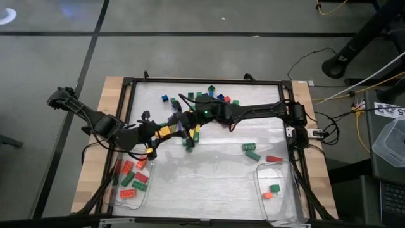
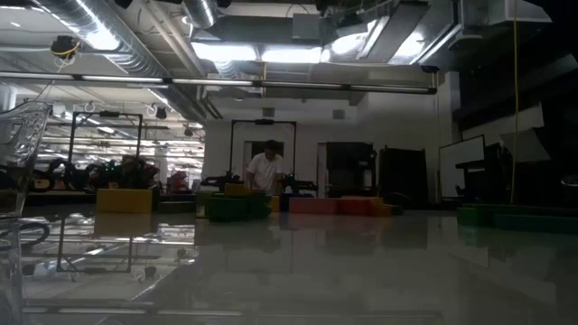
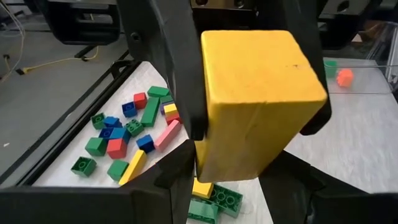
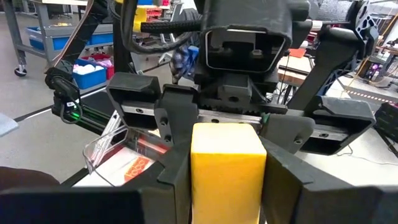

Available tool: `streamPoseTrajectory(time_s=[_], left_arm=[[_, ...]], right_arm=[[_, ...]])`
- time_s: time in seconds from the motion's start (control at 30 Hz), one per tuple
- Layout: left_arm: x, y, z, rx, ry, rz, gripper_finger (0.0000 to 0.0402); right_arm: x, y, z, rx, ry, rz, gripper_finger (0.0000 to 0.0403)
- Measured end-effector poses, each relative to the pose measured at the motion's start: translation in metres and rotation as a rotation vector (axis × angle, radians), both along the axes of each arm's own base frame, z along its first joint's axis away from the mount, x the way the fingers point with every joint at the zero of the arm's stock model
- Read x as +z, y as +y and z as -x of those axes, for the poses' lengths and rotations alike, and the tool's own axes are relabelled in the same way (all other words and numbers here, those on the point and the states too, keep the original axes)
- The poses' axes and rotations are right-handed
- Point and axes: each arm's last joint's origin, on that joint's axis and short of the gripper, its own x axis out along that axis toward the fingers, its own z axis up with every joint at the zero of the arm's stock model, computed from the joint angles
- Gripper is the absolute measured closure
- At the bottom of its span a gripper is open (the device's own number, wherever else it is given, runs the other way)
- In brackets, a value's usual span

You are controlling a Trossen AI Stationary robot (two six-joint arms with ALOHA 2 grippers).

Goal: Sort blocks by size
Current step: Put the large yellow wooden block into the left transparent bin

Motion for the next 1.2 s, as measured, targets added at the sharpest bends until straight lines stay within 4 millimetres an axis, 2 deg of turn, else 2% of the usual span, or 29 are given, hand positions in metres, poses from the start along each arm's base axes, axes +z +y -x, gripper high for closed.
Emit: streamPoseTrajectory(time_s=[0.13,0.3,0.5,0.9,1.03,1.13,1.2], left_arm=[[0.0,0.0,0.0,0.001,-0.005,0.004,0.0254],[0.0,0.0,0.0,0.005,-0.003,-0.001,0.0284],[0.0,0.0,0.0,0.002,-0.003,0.003,0.0284],[0.003,-0.001,0.004,-0.039,-0.005,0.053,0.0284],[0.0,0.0,0.02,-0.124,0.077,0.199,0.0284],[-0.009,0.0,0.037,-0.191,0.259,0.403,0.0284],[-0.016,-0.001,0.048,-0.187,0.406,0.574,0.0284]], right_arm=[[0.0,0.0,0.0,0.007,-0.003,-0.001,0.0265],[0.0,0.0,0.0,0.005,0.0,-0.007,0.0265],[0.0,0.0,0.0,0.0,0.005,-0.017,0.0258],[-0.002,-0.002,0.002,-0.031,0.069,-0.067,0.0147],[0.011,-0.009,0.019,-0.08,0.169,-0.067,0.013],[0.02,-0.016,0.036,-0.111,0.273,-0.068,0.0129],[0.019,-0.019,0.045,-0.123,0.362,-0.069,0.0131]])
